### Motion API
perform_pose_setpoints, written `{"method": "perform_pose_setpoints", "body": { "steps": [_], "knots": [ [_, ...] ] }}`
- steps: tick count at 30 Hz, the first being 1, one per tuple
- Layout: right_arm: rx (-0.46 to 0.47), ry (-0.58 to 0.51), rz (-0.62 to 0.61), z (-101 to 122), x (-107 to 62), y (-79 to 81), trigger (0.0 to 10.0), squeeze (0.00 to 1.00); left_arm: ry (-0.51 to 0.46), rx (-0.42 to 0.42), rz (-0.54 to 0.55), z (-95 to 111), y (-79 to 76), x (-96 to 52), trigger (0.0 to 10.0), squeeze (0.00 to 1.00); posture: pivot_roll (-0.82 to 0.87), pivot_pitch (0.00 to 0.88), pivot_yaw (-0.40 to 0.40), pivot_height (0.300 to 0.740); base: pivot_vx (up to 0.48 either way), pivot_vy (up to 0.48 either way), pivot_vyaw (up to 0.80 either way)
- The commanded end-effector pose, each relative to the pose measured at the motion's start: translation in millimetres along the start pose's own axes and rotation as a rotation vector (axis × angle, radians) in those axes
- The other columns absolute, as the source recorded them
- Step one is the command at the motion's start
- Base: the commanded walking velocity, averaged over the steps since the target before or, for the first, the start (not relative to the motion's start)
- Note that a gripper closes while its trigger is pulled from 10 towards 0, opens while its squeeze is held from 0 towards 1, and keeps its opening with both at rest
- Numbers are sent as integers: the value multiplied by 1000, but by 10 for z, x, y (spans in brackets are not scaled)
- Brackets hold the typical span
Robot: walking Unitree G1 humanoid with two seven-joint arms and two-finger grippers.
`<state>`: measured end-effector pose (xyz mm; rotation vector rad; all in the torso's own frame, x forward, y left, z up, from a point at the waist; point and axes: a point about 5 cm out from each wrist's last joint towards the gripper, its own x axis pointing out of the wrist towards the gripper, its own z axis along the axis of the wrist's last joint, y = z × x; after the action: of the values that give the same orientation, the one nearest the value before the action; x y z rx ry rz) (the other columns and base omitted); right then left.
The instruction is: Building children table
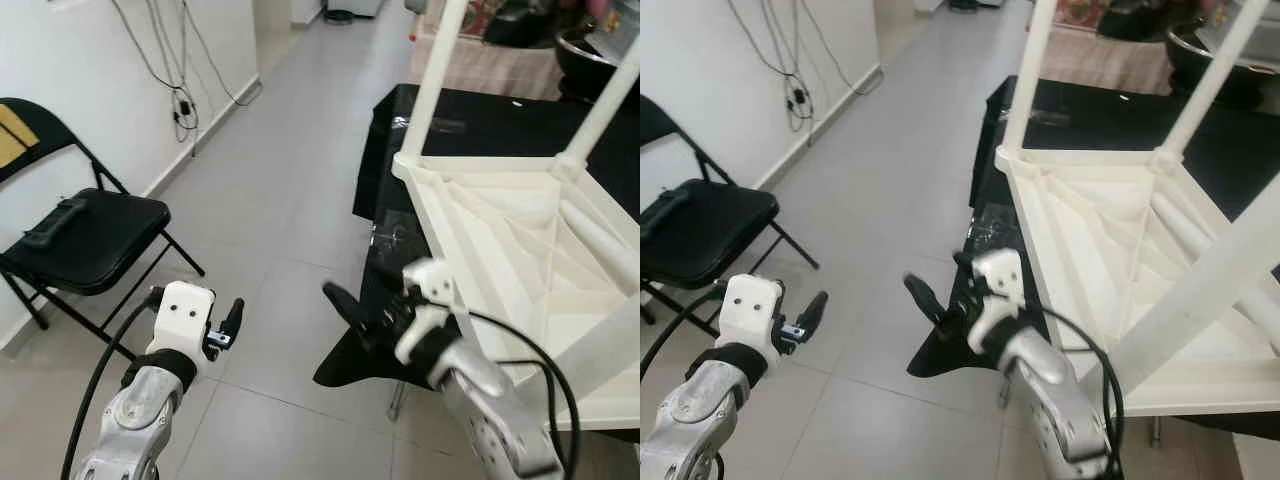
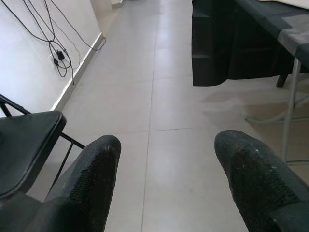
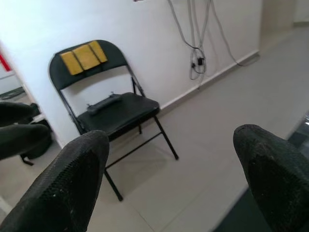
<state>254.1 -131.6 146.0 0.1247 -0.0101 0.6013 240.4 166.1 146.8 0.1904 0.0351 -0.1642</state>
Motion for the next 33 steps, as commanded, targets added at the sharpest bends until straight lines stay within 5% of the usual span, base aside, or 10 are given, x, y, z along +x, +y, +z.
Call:
{"method": "perform_pose_setpoints", "body": {
  "steps": [1,4,18,33],
  "knots": [
    [20,-5,14,42,-57,11,10000,0,19,11,12,-55,13,-7,10000,0,-42,52,-30,740,0,0,0],
    [70,81,198,32,-322,141,10000,0,23,21,-9,-106,-5,-14,10000,0,-45,35,-29,740,0,0,0],
    [108,163,327,23,-527,257,10000,0,20,-17,-33,-140,-43,-12,10000,0,-52,24,-31,740,0,0,0],
    [61,151,207,44,-409,86,10000,0,41,-8,-4,-154,-33,-4,10000,0,-48,36,-37,740,-130,0,0]
  ]
}}
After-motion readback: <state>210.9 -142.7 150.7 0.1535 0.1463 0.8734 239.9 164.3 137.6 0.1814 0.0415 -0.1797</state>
